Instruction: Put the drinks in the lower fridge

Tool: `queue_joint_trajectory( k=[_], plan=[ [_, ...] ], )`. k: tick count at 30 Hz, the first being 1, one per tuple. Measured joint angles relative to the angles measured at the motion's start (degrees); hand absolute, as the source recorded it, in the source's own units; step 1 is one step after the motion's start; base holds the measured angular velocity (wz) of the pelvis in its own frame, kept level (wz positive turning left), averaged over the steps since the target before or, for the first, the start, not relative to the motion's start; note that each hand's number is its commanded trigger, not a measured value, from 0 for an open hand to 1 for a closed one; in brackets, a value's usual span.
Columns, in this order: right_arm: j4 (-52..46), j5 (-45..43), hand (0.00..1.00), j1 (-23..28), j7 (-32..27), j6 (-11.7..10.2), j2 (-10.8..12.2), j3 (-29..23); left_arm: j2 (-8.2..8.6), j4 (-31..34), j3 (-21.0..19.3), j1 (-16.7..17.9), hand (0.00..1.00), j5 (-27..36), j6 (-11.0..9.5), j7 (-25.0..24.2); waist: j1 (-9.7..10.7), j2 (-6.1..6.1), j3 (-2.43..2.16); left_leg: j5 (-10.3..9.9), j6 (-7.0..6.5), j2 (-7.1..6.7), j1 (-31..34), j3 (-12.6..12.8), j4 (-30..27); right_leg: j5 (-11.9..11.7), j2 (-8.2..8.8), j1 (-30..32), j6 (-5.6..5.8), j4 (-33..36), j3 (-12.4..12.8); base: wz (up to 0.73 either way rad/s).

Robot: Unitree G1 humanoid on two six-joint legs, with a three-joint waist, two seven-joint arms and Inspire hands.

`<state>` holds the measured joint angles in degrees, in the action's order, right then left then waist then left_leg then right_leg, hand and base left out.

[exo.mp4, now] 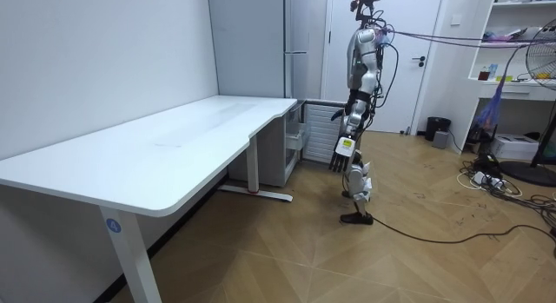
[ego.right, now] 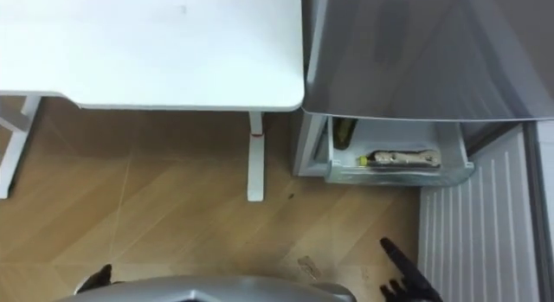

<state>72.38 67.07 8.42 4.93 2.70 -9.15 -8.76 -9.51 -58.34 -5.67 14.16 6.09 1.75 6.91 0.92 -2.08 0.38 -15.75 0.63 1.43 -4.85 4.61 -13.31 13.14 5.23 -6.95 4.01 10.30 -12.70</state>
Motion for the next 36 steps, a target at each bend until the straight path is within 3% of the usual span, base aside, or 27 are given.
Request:
queue_joint_trajectory(
  k=[13,21,29,36],
  plan=[
    [5.1,-2.1,0.0,-0.1,1.6,3.2,0.4,-1.7,0.2,-2.4,-0.3,-0.8,0.0,-0.1,0.3,-1.2,1.3,0.08,0.07,0.0,0.12,0.39,-0.2,0.4,0.1,-0.1,-0.18,0.0,-0.2,1.6,0.5,0.0],
    [5.6,-1.6,0.0,-0.6,2.0,3.3,0.6,-2.2,1.08,-5.3,-1.2,-0.6,0.0,-0.9,0.2,-0.9,0.9,0.94,-0.21,0.3,0.62,0.96,0.3,0.5,0.3,-0.4,-0.74,1.0,-0.63,1.5,0.4,0.0],
    [5.2,11.9,0.0,-4.8,3.8,2.9,0.2,-6.1,0.02,-6.1,-1.4,-1.2,0.0,-2.0,0.4,-1.0,0.2,1.34,-0.55,0.3,0.59,1.03,6.2,0.2,-3.6,-0.5,-0.49,6.2,-0.84,3.1,0.3,0.01],
    [3.8,18.2,0.0,-15.6,3.6,1.3,0.1,-6.2,-0.28,-8.1,0.5,-7.8,0.0,-4.2,0.2,-1.4,-0.4,1.73,0.69,0.5,0.22,1.14,19.6,-1.6,-10.7,-0.6,0.21,18.6,-1.26,10.3,-0.3,0.08]
  ],
)
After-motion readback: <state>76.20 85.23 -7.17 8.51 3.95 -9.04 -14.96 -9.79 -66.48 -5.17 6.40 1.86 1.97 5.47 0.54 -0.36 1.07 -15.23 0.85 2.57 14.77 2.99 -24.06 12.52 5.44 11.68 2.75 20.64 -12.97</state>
